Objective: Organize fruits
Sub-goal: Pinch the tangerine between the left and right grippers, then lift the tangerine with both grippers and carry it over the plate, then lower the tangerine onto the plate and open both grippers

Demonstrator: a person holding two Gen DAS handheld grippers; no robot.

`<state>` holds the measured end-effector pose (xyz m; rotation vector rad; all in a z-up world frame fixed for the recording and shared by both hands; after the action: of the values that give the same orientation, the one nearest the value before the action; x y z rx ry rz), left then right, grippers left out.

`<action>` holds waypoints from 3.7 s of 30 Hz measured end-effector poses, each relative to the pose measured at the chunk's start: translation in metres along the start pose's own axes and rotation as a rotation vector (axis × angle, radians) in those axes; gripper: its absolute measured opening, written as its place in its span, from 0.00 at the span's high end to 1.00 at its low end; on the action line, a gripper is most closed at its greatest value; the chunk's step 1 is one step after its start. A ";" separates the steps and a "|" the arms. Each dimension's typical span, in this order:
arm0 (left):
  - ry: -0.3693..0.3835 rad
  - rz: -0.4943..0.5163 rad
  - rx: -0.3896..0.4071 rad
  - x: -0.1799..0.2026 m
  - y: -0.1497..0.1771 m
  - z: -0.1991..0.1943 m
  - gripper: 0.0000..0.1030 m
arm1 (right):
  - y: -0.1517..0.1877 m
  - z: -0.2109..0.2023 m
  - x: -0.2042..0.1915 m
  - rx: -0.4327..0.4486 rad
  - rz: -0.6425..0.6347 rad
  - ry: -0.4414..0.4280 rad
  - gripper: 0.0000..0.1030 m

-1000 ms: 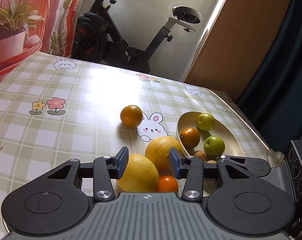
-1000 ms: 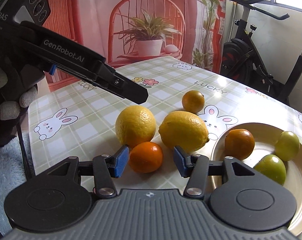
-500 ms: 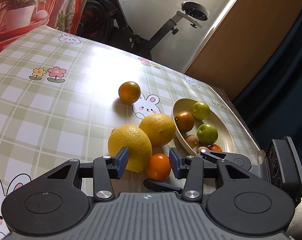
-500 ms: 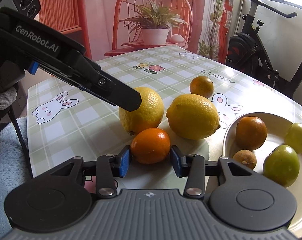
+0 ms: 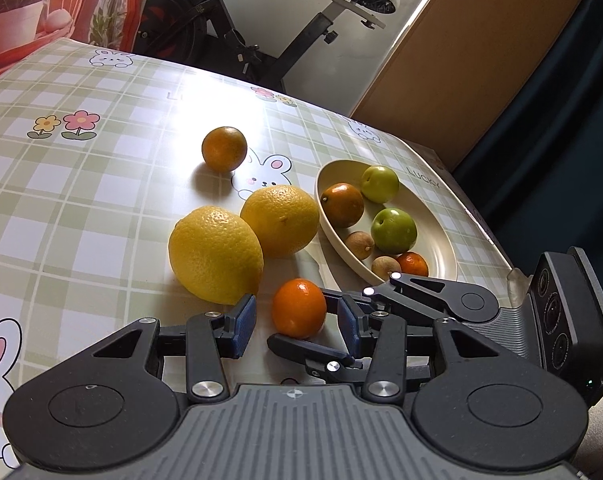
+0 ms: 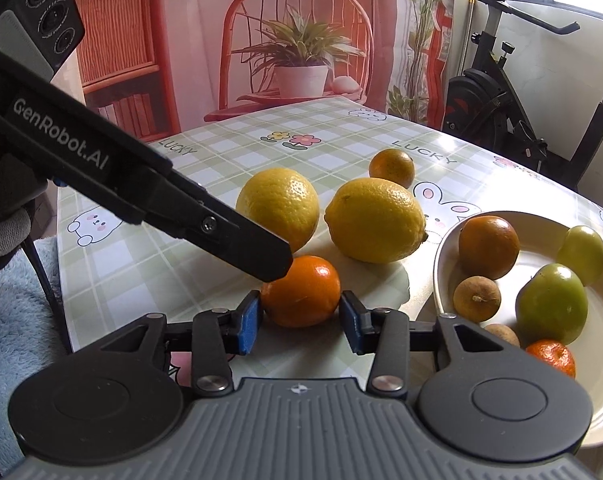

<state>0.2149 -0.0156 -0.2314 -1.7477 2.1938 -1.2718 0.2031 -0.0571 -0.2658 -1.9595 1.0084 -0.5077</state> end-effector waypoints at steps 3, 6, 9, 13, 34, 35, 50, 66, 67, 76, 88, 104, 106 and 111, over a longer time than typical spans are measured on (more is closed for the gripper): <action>-0.002 -0.010 -0.022 0.000 0.003 0.008 0.55 | 0.000 0.000 0.000 0.002 0.002 0.000 0.57; -0.012 -0.013 -0.037 0.001 0.004 0.018 0.55 | 0.001 0.000 0.000 0.002 -0.001 0.004 0.57; -0.036 -0.003 -0.041 0.003 0.004 0.024 0.56 | 0.001 0.000 -0.001 0.003 -0.006 0.009 0.57; -0.045 -0.020 -0.037 0.004 0.004 0.029 0.58 | 0.001 0.000 -0.002 0.003 -0.009 0.012 0.57; -0.060 0.009 -0.025 0.008 0.009 0.028 0.64 | 0.000 -0.003 -0.002 0.017 0.003 0.008 0.57; -0.060 0.014 -0.025 0.010 0.008 0.027 0.64 | 0.000 -0.005 -0.001 0.021 0.010 0.009 0.57; 0.014 0.189 0.052 0.092 -0.063 0.043 0.63 | -0.036 -0.071 0.078 0.169 0.103 0.158 0.57; 0.038 0.299 -0.056 0.152 -0.073 0.137 0.63 | 0.004 -0.083 0.164 0.190 0.238 0.284 0.57; 0.033 0.303 -0.055 0.153 -0.074 0.140 0.63 | 0.004 -0.081 0.166 0.192 0.234 0.294 0.57; 0.006 0.289 -0.078 0.152 -0.084 0.168 0.63 | 0.011 -0.068 0.182 0.165 0.266 0.324 0.57; 0.006 0.281 -0.079 0.150 -0.083 0.174 0.63 | 0.015 -0.069 0.187 0.153 0.315 0.350 0.54; -0.012 0.209 0.069 0.083 -0.103 0.056 0.54 | 0.001 -0.096 0.157 0.217 0.316 0.319 0.53; -0.033 0.184 0.076 0.065 -0.103 0.042 0.54 | -0.009 -0.094 0.145 0.219 0.287 0.293 0.53; -0.062 0.140 0.090 0.027 -0.101 0.014 0.53 | -0.026 -0.076 0.111 0.193 0.221 0.222 0.53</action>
<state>0.2917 -0.0474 -0.1662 -1.5508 2.1466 -1.2460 0.2303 -0.1774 -0.2051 -1.6235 1.2490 -0.6805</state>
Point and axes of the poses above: each gripper's, at about its wrist camera, not at the fingertips, and z roughly the way its jaws point, x to its right, y to its underside, the point moved 8 cm from there along z, roughly the way its jaws point, and after that the axes turned 1 degree about -z, right-handed, at the moved point
